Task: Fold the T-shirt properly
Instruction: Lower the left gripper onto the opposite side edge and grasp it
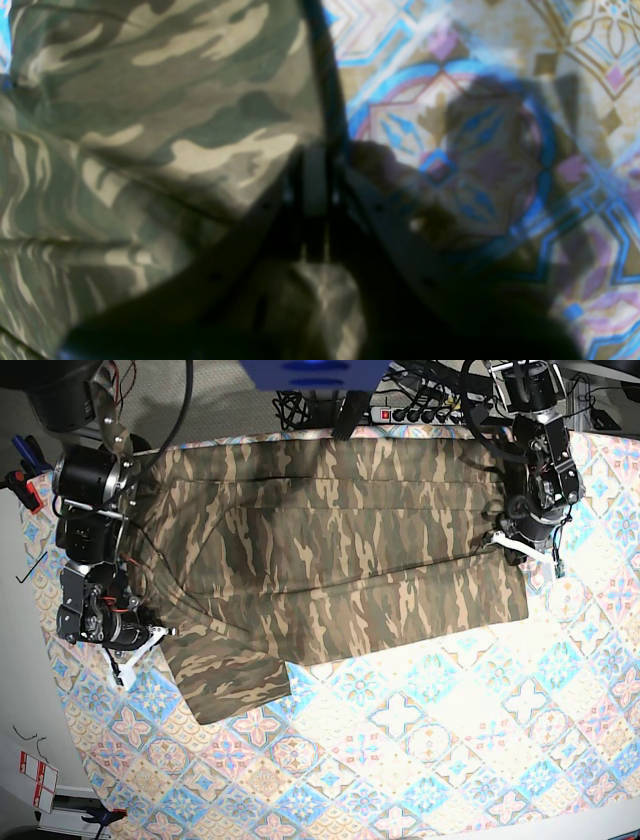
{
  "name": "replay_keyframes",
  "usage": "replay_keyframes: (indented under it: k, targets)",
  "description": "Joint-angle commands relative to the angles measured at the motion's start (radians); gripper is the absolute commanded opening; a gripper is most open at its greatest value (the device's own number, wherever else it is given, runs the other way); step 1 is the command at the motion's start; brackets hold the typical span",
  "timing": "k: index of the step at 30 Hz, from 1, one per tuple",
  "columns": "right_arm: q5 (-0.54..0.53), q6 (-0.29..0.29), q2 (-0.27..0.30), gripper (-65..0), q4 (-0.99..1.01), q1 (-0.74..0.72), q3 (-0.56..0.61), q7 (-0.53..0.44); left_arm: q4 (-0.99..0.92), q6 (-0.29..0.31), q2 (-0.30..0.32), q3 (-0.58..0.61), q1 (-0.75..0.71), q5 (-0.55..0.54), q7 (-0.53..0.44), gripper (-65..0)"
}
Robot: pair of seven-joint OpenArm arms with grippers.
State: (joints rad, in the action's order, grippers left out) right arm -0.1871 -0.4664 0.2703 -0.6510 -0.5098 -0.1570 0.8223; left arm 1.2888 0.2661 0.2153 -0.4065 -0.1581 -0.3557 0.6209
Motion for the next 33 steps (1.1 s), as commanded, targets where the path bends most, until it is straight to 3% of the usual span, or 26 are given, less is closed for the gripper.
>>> replay_keyframes:
  k: [1,3,10,13,21,26,29,33]
  targets:
    - [-0.012,-0.005,0.001,-64.7,-0.019,-0.028,0.007,-0.013,0.019,-0.003,0.011,-0.004,0.002,0.002,0.0,-65.0]
    - [-0.012,-0.005,-0.003,-64.7,-0.019,-0.028,0.037,-0.013,0.038,-0.003,0.011,-0.004,-0.007,0.002,0.0,-60.3]
    - [-0.013,-0.005,-0.003,-64.7,-0.017,-0.028,0.063,-0.014,0.199,-0.003,0.009,-0.009,-0.05,0.002,0.015,-26.5]
    - [-0.013,-0.005,-0.003,-64.7,-0.017,-0.029,0.063,-0.014,0.257,-0.003,0.009,-0.076,-0.045,0.001,0.073,-16.4]
    - [-0.013,-0.005,-0.003,-64.7,-0.017,-0.031,0.063,-0.014,0.179,0.0,0.016,-0.144,0.145,0.011,0.169,-16.3]
    - [-0.013,-0.005,-0.003,-64.7,-0.017,-0.031,0.061,-0.014,0.015,0.003,0.019,-0.122,0.262,0.013,0.162,-18.8]
    - [-0.013,-0.005,-0.003,-64.7,-0.017,-0.031,0.061,-0.014,-0.11,0.003,0.055,-0.09,0.314,0.004,0.155,-22.6]
    - [-0.013,-0.005,0.002,-64.7,-0.017,-0.031,0.061,-0.016,-0.202,0.003,0.065,-0.082,0.338,0.011,0.078,-24.4]
